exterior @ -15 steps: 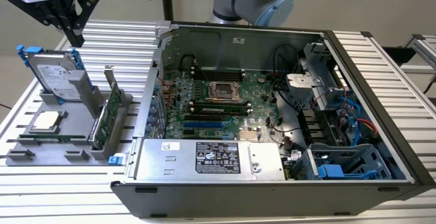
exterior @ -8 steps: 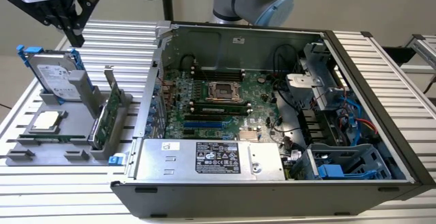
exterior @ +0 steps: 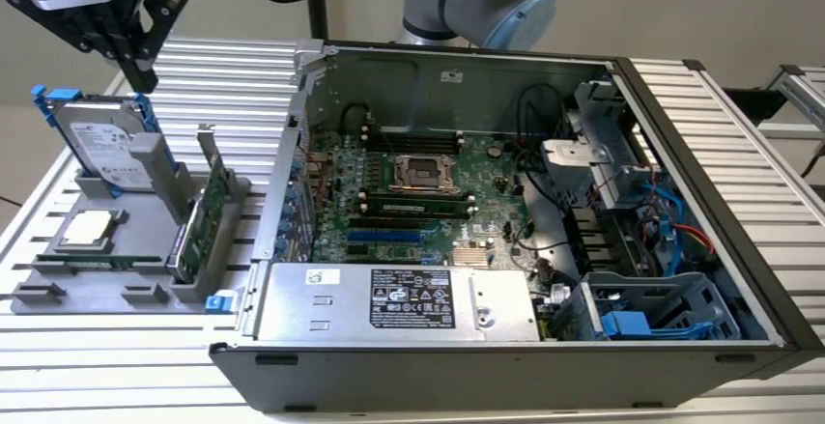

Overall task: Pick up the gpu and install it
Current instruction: 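Reach for the gpu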

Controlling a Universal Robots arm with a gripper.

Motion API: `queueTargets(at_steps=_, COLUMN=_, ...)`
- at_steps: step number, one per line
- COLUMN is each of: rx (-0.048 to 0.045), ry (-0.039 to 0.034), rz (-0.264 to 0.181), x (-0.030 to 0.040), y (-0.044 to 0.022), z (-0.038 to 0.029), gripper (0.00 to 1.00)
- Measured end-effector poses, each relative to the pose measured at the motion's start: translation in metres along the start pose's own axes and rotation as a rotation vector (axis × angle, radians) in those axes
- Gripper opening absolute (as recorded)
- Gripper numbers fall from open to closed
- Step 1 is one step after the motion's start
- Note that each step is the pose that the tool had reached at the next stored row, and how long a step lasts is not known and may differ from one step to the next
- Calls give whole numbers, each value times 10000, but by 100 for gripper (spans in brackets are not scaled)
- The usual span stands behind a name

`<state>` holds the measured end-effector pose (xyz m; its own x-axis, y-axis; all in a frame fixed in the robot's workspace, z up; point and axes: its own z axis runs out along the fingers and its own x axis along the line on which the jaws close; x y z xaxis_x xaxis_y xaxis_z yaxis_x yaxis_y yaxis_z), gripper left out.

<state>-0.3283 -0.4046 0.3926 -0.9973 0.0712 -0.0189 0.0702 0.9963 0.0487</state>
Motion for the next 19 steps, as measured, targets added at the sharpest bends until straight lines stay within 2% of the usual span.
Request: queueTargets(at_steps=19, rx=1, ry=11, rz=1, x=-18, y=-258, z=-11, gripper=0)
